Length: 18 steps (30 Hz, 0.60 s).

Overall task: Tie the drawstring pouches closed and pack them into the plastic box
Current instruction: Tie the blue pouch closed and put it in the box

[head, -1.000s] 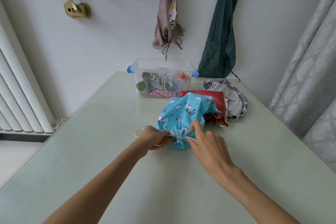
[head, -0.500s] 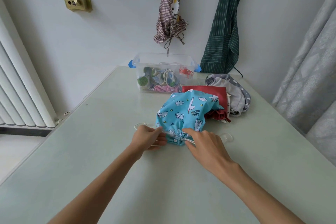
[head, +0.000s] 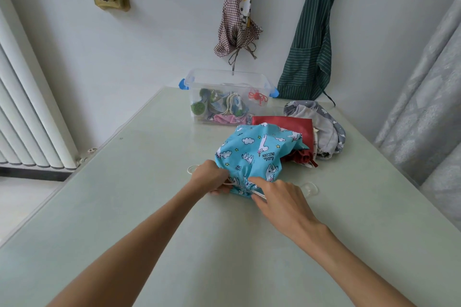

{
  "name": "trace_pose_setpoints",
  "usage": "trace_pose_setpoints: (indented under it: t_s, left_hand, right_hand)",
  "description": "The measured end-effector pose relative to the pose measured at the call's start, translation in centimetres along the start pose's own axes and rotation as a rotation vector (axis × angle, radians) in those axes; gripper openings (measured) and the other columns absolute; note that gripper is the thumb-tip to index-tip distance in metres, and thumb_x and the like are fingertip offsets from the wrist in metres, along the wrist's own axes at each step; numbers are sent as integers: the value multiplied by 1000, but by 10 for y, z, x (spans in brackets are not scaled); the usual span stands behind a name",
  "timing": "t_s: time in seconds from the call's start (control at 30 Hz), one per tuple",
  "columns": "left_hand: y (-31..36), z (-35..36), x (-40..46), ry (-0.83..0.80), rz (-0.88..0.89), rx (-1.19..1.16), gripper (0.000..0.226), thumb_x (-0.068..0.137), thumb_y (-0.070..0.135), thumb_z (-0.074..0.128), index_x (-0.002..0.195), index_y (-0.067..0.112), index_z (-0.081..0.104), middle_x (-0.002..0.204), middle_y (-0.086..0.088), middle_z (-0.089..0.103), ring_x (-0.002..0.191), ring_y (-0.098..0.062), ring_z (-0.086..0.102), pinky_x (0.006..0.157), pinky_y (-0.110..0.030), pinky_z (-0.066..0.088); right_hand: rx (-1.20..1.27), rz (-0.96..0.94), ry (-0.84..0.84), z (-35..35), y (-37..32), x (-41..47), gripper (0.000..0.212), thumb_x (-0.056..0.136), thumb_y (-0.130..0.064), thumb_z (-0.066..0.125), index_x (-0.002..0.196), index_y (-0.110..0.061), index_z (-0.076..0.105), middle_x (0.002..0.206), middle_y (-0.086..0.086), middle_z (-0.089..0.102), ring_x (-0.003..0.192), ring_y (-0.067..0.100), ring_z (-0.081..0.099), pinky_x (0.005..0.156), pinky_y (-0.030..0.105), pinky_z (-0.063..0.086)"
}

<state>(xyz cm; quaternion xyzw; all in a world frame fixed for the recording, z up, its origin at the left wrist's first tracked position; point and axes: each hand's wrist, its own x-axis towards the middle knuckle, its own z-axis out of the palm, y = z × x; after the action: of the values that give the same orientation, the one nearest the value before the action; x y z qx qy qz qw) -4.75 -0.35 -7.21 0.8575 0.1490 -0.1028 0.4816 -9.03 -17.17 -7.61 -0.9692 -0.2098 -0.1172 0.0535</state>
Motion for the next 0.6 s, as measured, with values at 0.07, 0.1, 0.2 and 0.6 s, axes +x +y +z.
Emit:
trace_pose_setpoints:
  t_s: [0.07,0.1,0.2,0.6]
  left_hand:
    - [4,-3,-1,-70,9,113,19,92,13,40,90,5,57,82,-5,73,73,-22,69,48,-20,49]
    - [4,-7,-4,-90,40,189,21,93,13,39,84,7,57,85,-5,73,77,-22,70,52,-20,50]
    - [-3,-17,-14,109,292,389,28,94,22,51,79,8,69,80,-1,74,70,-15,70,62,-24,53]
    - [35,-21,-11,-63,293,-976,35,103,17,29,77,14,53,87,-3,74,76,-8,71,72,-19,55]
  right_hand:
    - [-1,5,8,-3,5,2,53,96,-36,46,144,-37,24,102,8,66,95,31,62,76,36,46]
    - [-12,12,-3,-3,8,3,57,95,-37,47,145,-39,20,102,8,65,95,31,62,75,36,46]
    - [-44,39,-51,-1,14,8,36,95,-40,46,129,-30,46,108,8,64,99,31,61,68,34,38]
    - [632,63,-53,-19,27,41,33,81,-33,70,105,-29,48,74,-4,65,57,7,52,57,21,41]
